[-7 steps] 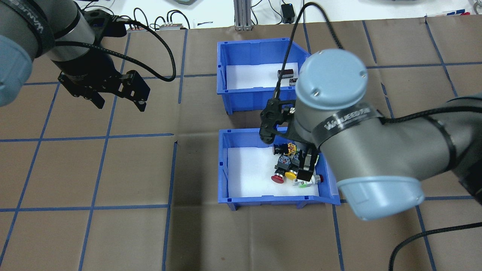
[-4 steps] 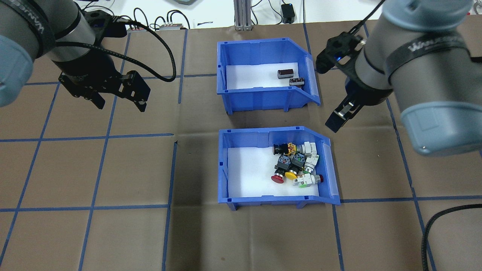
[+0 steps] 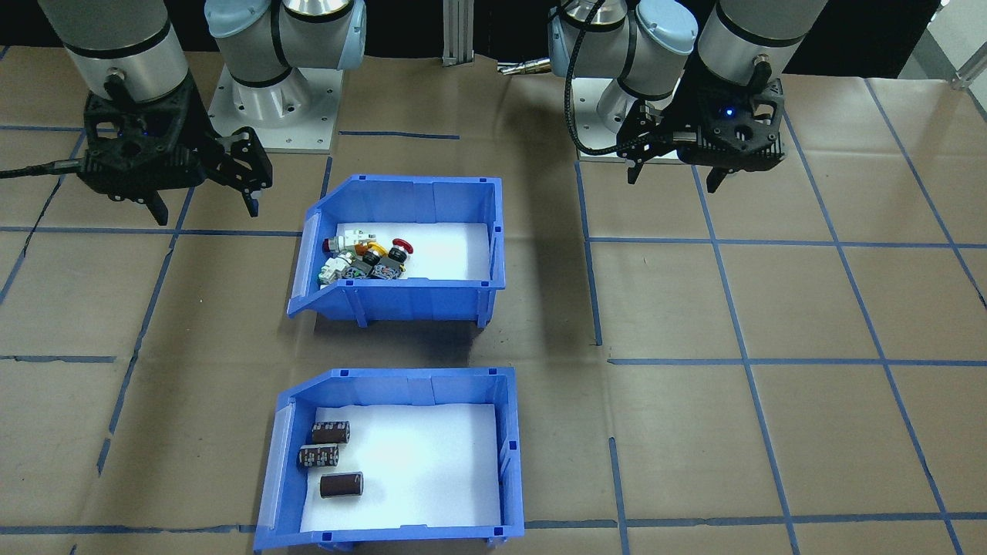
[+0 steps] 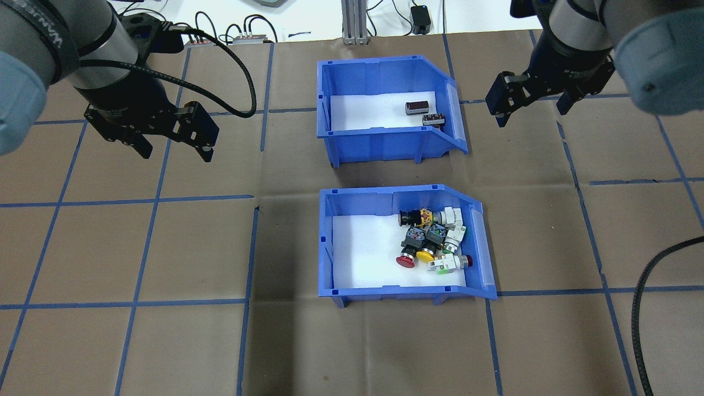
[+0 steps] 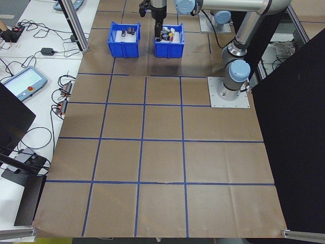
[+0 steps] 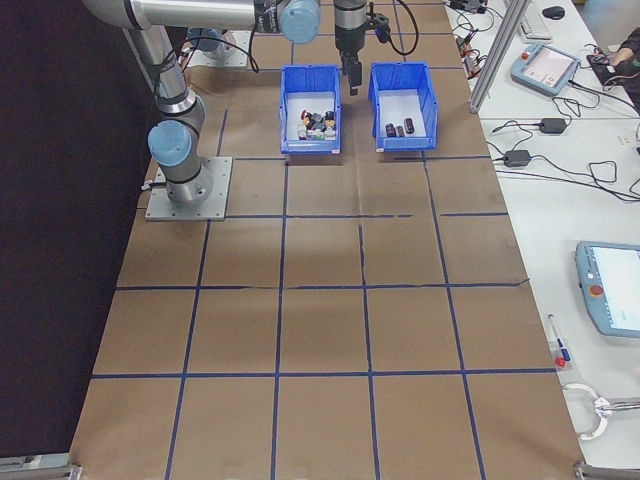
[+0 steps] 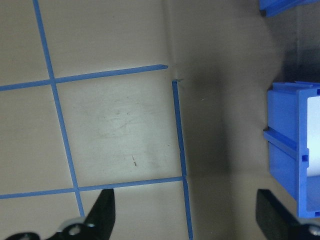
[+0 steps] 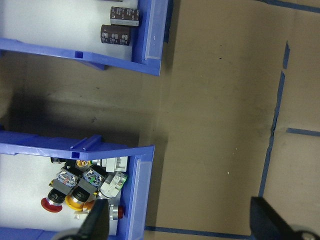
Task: Place battery box in front
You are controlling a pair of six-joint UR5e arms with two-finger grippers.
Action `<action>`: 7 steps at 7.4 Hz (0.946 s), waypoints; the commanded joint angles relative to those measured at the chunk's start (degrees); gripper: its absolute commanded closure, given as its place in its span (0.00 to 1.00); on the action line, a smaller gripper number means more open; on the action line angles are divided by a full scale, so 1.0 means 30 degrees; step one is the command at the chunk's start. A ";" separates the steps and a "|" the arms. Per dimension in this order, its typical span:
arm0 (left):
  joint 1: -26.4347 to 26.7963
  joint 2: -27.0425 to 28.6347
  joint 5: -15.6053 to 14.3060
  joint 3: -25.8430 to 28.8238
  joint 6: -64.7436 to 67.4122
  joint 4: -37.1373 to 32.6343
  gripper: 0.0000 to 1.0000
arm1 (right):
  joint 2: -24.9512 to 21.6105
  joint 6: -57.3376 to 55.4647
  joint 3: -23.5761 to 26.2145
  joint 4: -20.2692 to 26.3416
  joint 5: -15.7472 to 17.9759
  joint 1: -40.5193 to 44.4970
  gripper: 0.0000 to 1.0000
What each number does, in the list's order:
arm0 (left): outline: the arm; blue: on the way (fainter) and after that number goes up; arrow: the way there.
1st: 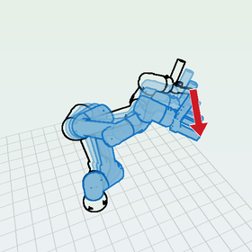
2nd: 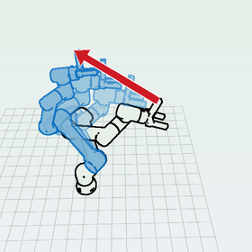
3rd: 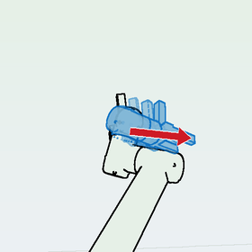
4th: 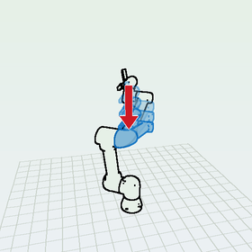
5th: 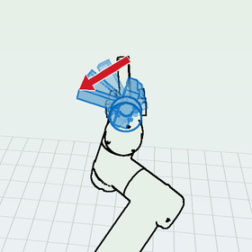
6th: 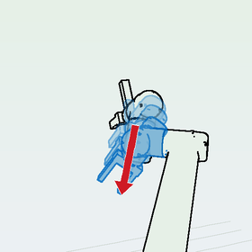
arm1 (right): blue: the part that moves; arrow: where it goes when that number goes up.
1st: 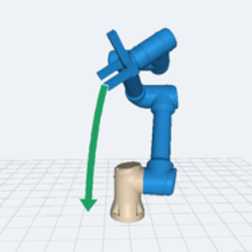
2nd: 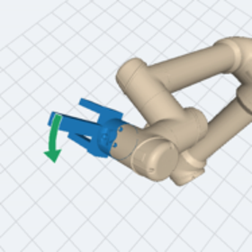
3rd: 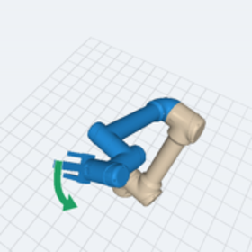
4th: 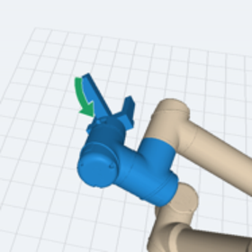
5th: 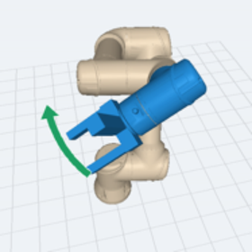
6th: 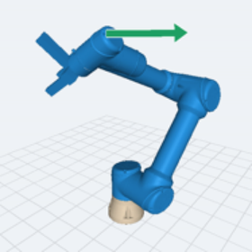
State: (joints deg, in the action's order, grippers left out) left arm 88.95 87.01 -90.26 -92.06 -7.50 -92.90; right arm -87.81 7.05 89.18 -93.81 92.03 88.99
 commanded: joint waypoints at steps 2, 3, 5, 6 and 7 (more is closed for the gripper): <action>-0.0001 -0.0001 0.0000 -0.0015 0.0009 0.0029 0.00 | 0.1466 -0.2989 -0.1367 0.1093 -0.0091 0.0015 0.00; -0.0001 -0.0001 0.0000 -0.0044 0.0009 0.0029 0.00 | 0.1467 -0.2995 -0.1366 0.1093 -0.0091 0.0015 0.00; -0.0001 -0.0030 0.0000 -0.0190 0.0009 0.0204 0.00 | 0.1467 -0.2820 -0.1336 0.0860 -0.0150 0.0015 0.00; -0.0001 -0.0030 0.0000 -0.0191 0.0038 0.0292 0.00 | 0.1467 -0.2790 -0.1336 0.0859 -0.0179 0.0015 0.00; -0.0001 -0.0059 0.0000 -0.0220 0.0038 0.0293 0.00 | 0.1467 -0.2819 -0.1336 0.0859 -0.0382 0.0015 0.00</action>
State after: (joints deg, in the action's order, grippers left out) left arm 88.95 86.90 -90.26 -92.62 -7.41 -92.16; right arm -83.41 -1.40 85.16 -91.17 91.39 89.03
